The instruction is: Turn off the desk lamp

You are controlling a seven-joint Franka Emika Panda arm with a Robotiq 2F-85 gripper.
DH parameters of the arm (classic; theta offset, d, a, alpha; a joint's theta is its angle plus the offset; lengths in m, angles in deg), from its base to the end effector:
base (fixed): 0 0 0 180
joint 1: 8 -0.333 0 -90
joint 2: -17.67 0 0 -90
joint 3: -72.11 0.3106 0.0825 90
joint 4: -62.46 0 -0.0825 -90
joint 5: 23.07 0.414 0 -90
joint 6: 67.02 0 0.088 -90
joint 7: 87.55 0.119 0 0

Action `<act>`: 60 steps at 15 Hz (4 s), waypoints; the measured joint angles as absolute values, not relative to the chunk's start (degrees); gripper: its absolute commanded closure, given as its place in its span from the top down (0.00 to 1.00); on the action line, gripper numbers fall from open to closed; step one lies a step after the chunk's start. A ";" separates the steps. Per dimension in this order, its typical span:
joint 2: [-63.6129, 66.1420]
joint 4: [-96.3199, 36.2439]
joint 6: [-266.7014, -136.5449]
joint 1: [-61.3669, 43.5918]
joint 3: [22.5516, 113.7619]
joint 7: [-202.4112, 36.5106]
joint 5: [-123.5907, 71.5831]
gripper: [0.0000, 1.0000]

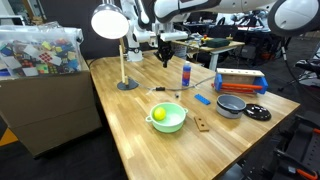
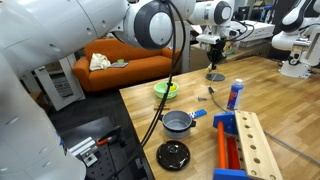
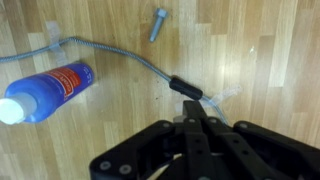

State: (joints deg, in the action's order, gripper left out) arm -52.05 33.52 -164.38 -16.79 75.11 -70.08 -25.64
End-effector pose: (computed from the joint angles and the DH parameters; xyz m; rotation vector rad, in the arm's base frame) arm 0.8150 0.1399 0.2619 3.1345 -0.1986 -0.0354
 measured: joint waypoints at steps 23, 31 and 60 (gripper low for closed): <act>-54.69 33.57 -171.07 -17.82 75.06 -70.36 -28.90 0.00; -57.66 33.89 -171.54 -17.88 75.06 -70.50 -28.98 0.01; -61.79 37.48 -172.72 -19.79 72.22 -70.23 -29.49 0.00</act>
